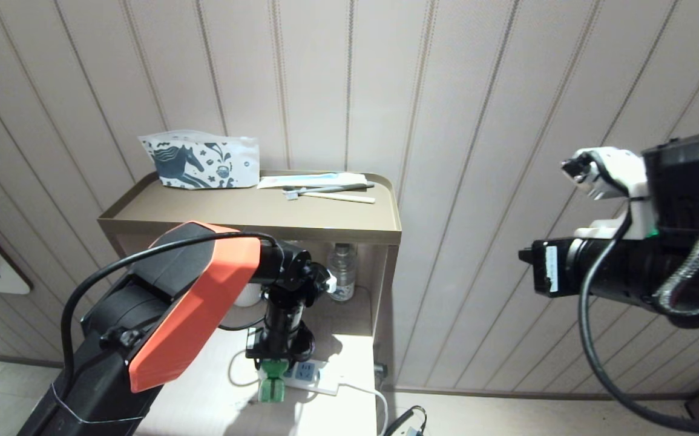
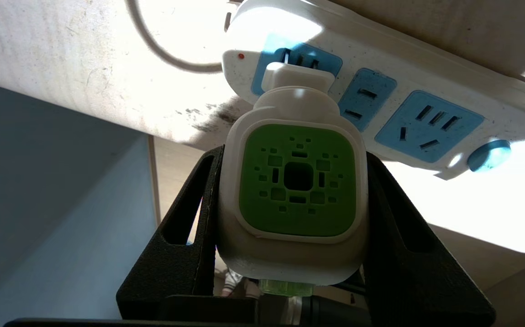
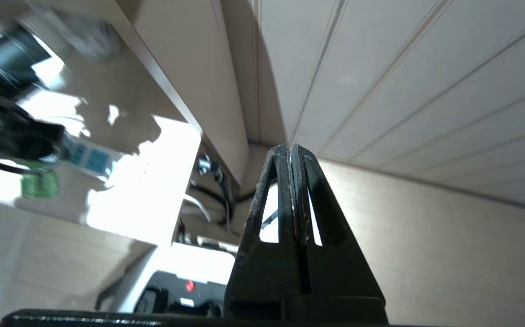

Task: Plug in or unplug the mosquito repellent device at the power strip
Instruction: Insert the plug into the socket

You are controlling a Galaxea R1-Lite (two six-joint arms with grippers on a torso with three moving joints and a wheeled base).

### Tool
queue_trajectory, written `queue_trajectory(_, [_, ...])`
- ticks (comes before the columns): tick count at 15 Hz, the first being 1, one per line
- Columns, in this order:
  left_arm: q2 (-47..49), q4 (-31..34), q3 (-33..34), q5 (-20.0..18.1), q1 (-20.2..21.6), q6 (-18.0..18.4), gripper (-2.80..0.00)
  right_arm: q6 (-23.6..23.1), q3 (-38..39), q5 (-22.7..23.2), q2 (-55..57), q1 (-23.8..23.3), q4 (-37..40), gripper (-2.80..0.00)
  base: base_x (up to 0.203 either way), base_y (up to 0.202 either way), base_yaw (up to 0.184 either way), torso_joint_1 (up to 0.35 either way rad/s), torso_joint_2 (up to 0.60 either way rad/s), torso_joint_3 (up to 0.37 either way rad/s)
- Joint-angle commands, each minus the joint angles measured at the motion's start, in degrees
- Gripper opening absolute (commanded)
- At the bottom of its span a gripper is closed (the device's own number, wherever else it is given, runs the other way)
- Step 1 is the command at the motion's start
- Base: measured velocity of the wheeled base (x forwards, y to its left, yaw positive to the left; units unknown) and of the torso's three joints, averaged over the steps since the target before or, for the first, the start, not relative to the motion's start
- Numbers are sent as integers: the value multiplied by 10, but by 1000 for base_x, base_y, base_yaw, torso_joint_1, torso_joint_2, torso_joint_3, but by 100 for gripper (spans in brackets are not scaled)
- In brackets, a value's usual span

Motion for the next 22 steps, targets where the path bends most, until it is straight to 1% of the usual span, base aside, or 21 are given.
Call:
queue_trajectory(1, [-2,4,0,2,1,-1,-280,2,1,0,60,-1,1,-280,0,0,0,0,0,0])
queue_trajectory(4, [-1,5,0,2,1,-2,-280,6,30,7,111,4,-1,-280,0,0,0,0,0,0])
queue_trajectory(5, [2,5,0,1,1,-3,-280,18,33,15,123,20,0,-280,0,0,0,0,0,0])
queue_trajectory(7, [4,5,0,2,1,-7,-280,80,31,52,148,65,1,-280,0,0,0,0,0,0])
queue_trajectory(9, [6,2,0,2,1,-7,-280,106,38,91,169,98,2,-280,0,0,0,0,0,0])
queue_trajectory(10, [7,3,0,2,1,-7,-280,123,47,101,179,115,1,-280,0,0,0,0,0,0])
queue_trajectory(11, [7,3,0,2,1,-7,-280,143,52,111,185,139,1,-280,0,0,0,0,0,0])
queue_trajectory(12, [7,3,0,2,1,-7,-280,173,58,128,199,159,1,-280,0,0,0,0,0,0])
queue_trajectory(14, [10,0,0,4,3,-7,-280,208,58,156,234,179,-1,-280,0,0,0,0,0,0])
queue_trajectory(16, [12,3,0,3,3,-7,-280,220,47,170,279,186,-4,-280,0,0,0,0,0,0])
queue_trajectory(18, [11,2,0,3,3,-11,-280,241,17,182,322,206,-9,-280,0,0,0,0,0,0])
queue_trajectory(20, [11,3,0,3,3,-11,-280,272,-16,184,365,227,-43,-280,0,0,0,0,0,0])
queue_trajectory(22, [11,3,0,4,5,-11,-280,283,-38,185,402,242,-65,-280,0,0,0,0,0,0])
